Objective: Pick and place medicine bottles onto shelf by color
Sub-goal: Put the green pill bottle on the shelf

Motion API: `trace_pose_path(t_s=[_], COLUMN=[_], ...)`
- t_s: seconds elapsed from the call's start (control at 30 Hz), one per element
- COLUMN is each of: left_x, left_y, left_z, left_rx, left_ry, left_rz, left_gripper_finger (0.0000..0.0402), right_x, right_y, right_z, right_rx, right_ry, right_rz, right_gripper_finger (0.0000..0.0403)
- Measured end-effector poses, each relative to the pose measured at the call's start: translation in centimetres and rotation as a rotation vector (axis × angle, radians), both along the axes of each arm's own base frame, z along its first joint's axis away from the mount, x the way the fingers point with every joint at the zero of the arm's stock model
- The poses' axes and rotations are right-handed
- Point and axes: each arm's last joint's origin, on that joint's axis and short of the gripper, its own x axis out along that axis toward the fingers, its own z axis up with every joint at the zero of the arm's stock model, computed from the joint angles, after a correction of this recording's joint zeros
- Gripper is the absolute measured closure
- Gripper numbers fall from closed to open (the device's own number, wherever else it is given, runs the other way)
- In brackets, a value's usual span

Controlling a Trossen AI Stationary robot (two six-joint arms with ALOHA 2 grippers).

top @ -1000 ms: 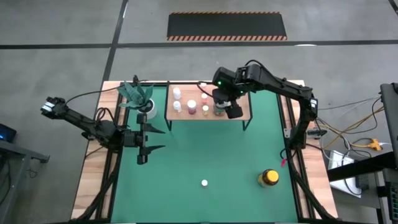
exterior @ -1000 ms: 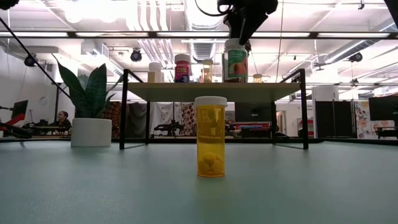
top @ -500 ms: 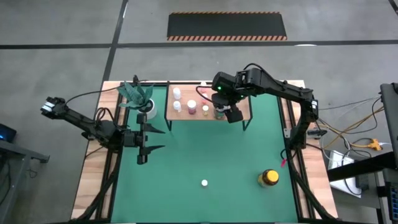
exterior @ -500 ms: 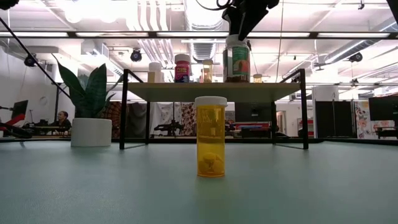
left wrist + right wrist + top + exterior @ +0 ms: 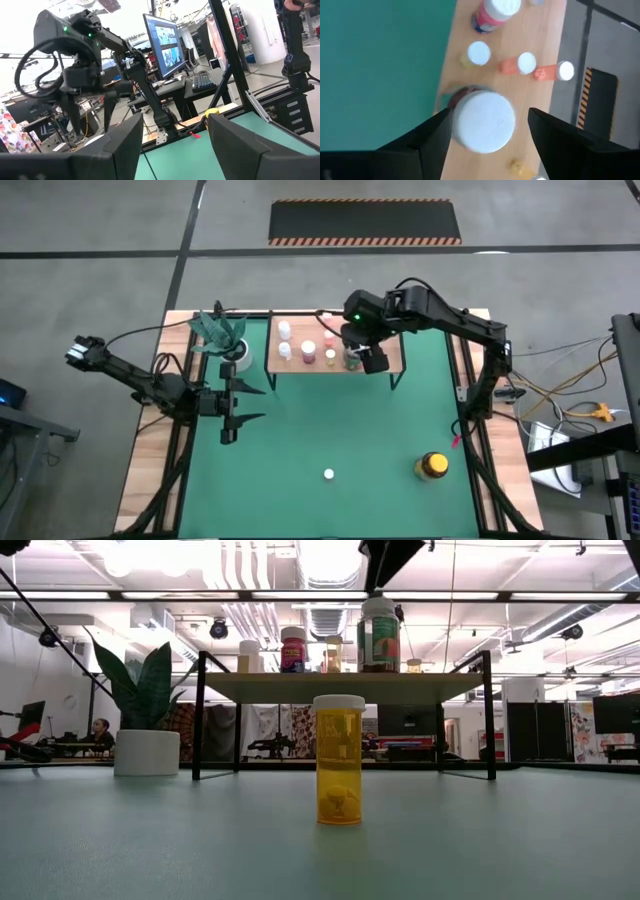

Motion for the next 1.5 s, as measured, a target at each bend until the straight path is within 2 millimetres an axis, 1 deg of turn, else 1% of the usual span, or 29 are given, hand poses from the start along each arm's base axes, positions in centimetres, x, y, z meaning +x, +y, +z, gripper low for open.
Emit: trace_pose_path(t_s=[0.13, 0.23, 0.4, 0.63, 0.7, 0.97, 1.27, 1.4, 1.5], left_x=[0.0, 0.0, 0.0, 0.0, 0.0, 0.0, 0.0, 0.0, 0.0], left_y=[0.0, 0.0, 0.0, 0.0, 0.0, 0.0, 0.0, 0.0, 0.0], left_z=[0.0, 0.0, 0.0, 0.0, 0.0, 0.0, 0.0, 0.0, 0.0], left_rx=[0.0, 0.0, 0.0, 0.0, 0.0, -0.001, 0.0, -0.001, -0.001], left_ry=[0.0, 0.0, 0.0, 0.0, 0.0, 0.0, 0.001, 0.0, 0.0], left_rz=[0.0, 0.0, 0.0, 0.0, 0.0, 0.0, 0.0, 0.0, 0.0], left_gripper_finger=[0.0195, 0.0195, 0.0195, 0.0195, 0.0195, 0.0195, 0.0195, 0.0195, 0.0195], right_x=[-0.9, -1.2, -0.9, -0.6, -0.5, 0.0, 0.6, 0.7, 1.0], right_y=[1.4, 2.3, 3.3, 3.2, 3.1, 2.8, 2.5, 2.3, 2.0], right_z=[0.3, -0.1, -0.5, -1.0, -1.0, -1.4, -2.9, -2.9, -2.8], right_rx=[0.057, 0.077, 0.108, 0.101, 0.098, 0.046, 0.03, -0.026, -0.039], right_ry=[0.077, 0.129, 0.136, 0.149, 0.144, 0.12, 0.141, 0.138, 0.105], right_rz=[0.064, 0.065, 0.085, 0.08, 0.083, 0.057, 0.047, 0.021, 0.022], right_gripper_finger=[0.0167, 0.0194, 0.0268, 0.0382, 0.0389, 0.039, 0.0391, 0.0391, 0.0391])
